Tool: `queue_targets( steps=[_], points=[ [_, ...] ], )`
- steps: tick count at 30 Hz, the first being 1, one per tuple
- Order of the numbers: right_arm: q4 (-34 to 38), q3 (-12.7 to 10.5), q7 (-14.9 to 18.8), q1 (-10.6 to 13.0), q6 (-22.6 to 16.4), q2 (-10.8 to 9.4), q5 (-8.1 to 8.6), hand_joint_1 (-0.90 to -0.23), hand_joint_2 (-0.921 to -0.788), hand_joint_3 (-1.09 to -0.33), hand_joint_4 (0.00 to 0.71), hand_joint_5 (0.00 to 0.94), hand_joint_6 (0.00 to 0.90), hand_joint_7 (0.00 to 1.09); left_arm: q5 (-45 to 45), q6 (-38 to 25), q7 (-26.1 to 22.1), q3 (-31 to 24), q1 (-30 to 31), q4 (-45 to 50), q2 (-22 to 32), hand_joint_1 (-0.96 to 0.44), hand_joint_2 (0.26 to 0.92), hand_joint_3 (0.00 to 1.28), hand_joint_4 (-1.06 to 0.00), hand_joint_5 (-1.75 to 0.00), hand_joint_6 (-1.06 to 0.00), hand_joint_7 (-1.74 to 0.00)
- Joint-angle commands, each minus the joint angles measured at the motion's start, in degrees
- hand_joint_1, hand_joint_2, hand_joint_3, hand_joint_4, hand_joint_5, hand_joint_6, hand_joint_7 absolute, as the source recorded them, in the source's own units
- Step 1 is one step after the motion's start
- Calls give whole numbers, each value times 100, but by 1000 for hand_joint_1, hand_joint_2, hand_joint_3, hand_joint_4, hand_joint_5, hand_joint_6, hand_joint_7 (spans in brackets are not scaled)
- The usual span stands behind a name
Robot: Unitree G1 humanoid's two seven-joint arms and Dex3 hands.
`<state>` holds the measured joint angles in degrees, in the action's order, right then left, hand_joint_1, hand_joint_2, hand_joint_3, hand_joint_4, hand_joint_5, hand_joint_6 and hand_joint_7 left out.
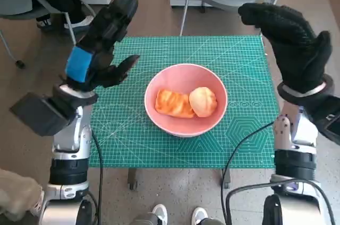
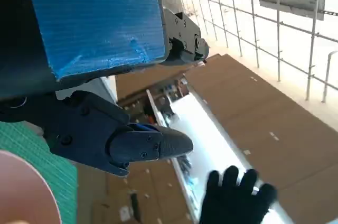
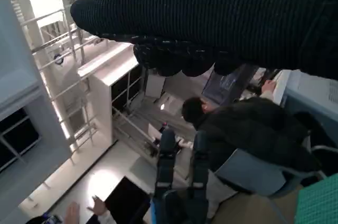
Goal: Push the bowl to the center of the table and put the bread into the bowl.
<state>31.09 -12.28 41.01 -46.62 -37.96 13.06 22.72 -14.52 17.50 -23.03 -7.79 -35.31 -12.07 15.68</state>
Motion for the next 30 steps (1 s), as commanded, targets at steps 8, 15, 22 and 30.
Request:
queue_targets(
  steps=[8,15,22,30],
  points=[
    [208,7,39,-33,-13,-55,58,-716,-921,-768,287,1,348,0,-222,0,-152,-83,122,112,-17,-591,921,554,-160,0,-5,-489],
    [298,-21,100,-107,2,-62,139,-717,-921,-762,293,4,351,2,-219,102,-94,-124,80,45,-81,-587,921,562,-151,0,1,-497],
    [480,-31,125,-210,-28,-67,171,-726,-921,-748,299,5,355,4,-135,269,4,-149,38,-43,-151,-590,921,563,-144,-8,1,-503],
    [537,-3,89,-275,-29,-90,148,-730,-921,-742,301,5,356,4,-165,447,0,-177,-39,-209,-192,-592,921,560,-138,-6,1,-514]
  ],
)
